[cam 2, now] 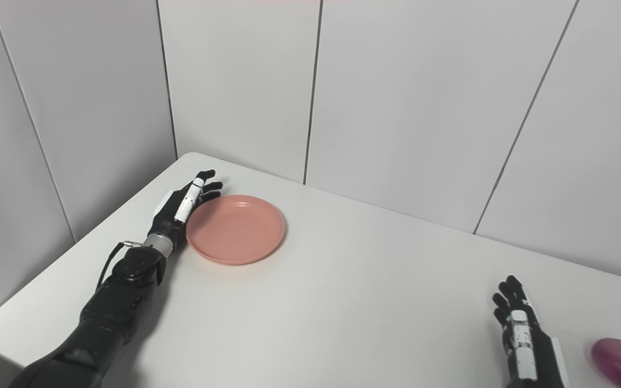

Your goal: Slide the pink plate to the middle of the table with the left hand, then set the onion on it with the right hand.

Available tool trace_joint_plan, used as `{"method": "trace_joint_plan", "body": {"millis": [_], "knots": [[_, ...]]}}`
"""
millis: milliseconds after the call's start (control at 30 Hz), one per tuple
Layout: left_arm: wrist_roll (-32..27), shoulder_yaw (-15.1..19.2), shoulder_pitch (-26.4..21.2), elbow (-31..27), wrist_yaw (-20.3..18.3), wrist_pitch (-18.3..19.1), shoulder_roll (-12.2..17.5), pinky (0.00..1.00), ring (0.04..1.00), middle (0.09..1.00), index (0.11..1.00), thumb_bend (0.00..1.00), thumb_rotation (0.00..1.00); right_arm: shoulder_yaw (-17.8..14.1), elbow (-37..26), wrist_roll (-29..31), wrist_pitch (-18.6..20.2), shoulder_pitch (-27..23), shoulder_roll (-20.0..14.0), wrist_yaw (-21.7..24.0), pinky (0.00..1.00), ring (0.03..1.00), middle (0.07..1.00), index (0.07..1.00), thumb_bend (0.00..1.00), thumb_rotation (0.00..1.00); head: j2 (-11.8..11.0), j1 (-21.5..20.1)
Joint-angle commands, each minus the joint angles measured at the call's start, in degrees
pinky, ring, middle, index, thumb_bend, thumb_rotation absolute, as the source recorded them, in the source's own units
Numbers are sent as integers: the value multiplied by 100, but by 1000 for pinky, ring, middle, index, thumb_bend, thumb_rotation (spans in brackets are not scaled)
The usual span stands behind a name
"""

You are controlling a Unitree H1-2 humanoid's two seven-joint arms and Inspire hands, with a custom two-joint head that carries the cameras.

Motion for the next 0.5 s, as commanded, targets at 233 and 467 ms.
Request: {"method": "trace_joint_plan", "body": {"millis": [233,467], "knots": [[13,-107,-227,-98,-117,-39,-220,860,842,845,880,523,1000,10,-80,-22,-11,-137,19,-13,969,945,946,957,317,894,11,-25],[19,-167,-211,-128,-153,27,-383,852,832,833,870,529,1000,4,-6,-7,-51,-162,30,-1,978,948,947,960,321,889,31,-71]]}}
